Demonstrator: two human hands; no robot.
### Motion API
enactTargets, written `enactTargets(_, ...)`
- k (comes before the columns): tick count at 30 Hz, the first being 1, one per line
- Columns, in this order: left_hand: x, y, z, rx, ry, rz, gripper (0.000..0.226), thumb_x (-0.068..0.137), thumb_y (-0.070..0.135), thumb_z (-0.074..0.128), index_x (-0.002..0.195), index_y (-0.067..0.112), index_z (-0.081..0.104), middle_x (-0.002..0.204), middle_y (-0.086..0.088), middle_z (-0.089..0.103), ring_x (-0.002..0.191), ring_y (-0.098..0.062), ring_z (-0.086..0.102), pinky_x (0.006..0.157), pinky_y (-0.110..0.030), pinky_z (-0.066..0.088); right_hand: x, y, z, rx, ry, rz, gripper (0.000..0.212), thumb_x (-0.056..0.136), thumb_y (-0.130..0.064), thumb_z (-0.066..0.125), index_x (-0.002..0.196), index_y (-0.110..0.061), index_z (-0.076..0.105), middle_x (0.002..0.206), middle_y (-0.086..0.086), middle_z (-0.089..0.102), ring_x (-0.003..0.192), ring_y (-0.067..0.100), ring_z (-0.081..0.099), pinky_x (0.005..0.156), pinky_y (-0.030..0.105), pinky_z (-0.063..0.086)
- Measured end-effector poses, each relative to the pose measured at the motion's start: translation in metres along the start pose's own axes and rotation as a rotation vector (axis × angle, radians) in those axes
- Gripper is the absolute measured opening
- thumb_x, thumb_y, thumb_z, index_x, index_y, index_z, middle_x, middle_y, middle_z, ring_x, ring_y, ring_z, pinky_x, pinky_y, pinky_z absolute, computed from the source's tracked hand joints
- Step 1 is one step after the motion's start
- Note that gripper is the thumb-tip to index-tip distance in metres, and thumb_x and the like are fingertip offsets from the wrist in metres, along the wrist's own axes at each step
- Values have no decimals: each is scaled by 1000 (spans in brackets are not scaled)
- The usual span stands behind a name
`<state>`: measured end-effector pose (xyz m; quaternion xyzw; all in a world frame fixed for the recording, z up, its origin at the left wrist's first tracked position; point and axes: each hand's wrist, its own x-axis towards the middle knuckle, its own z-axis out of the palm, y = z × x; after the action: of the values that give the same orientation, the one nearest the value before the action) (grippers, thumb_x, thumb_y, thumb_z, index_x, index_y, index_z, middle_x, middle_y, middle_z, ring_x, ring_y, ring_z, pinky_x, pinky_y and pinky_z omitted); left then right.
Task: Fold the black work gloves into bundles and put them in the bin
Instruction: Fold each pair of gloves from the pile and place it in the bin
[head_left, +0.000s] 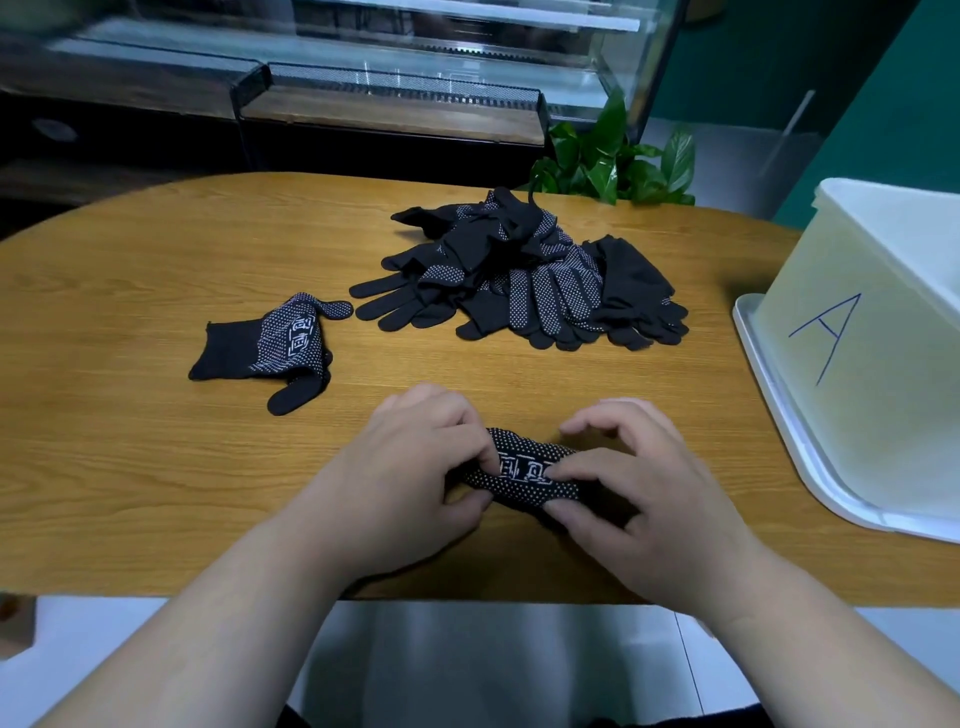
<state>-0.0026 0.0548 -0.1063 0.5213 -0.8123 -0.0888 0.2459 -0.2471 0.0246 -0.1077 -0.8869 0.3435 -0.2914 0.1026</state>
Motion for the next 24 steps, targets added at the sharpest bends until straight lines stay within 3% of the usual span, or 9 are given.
enactTargets(3, 0, 2, -2, -16, -29, 8, 17, 75, 34, 78, 86, 36, 65, 132, 18, 51, 138, -7, 31, 112, -35, 24, 1, -1, 4, -71, 109, -9, 10, 83, -23, 68, 88, -19, 75, 100, -6, 61, 100, 19, 55, 88, 35, 45)
enactTargets(5, -1, 4, -3, -68, -59, 24, 18, 76, 36, 77, 88, 36, 64, 140, 18, 49, 142, -4, 29, 115, -37, 26, 3, 1, 5, -117, 95, -2, 9, 81, -17, 69, 88, -20, 73, 97, -8, 64, 98, 20, 57, 87, 39, 44)
enactTargets(9, -2, 8, -5, -114, -101, 55, 30, 78, 49, 67, 107, 39, 64, 135, 19, 50, 128, -3, 45, 105, -40, 41, 5, 6, 5, -155, 57, 59, 14, 83, -18, 66, 93, -22, 75, 102, -13, 70, 105, 19, 63, 102, 41, 41)
enactTargets(12, -2, 11, -8, -124, -106, 64, 43, 82, 53, 62, 121, 36, 58, 121, 18, 53, 117, -3, 50, 98, -35, 44, 5, 5, 4, -116, 2, 133, 25, 89, -36, 56, 100, -26, 76, 111, -17, 70, 120, 12, 59, 116, 48, 32)
enactTargets(15, 0, 13, -10, -172, -105, 20, 44, 88, 55, 53, 128, 35, 56, 112, 21, 53, 110, 0, 50, 93, -29, 44, 6, 4, 3, -104, -25, 162, 33, 92, -46, 53, 103, -26, 76, 120, -12, 66, 129, 15, 51, 113, 49, 35)
enactTargets(19, 1, 13, -2, -182, -113, 50, 34, 97, 36, 52, 127, 26, 63, 99, 17, 59, 99, -4, 53, 86, -34, 47, 8, -1, 1, -112, -24, 196, 36, 86, -46, 54, 105, -24, 76, 108, -8, 59, 112, 15, 50, 99, 38, 39)
enactTargets(24, 3, 12, -2, -169, -4, -21, 27, 91, 41, 51, 108, 33, 70, 97, 20, 50, 103, -5, 47, 87, -27, 42, 10, -2, 0, -11, -93, 115, 33, 84, -31, 56, 114, -25, 71, 114, -16, 65, 123, 4, 50, 113, 28, 29)
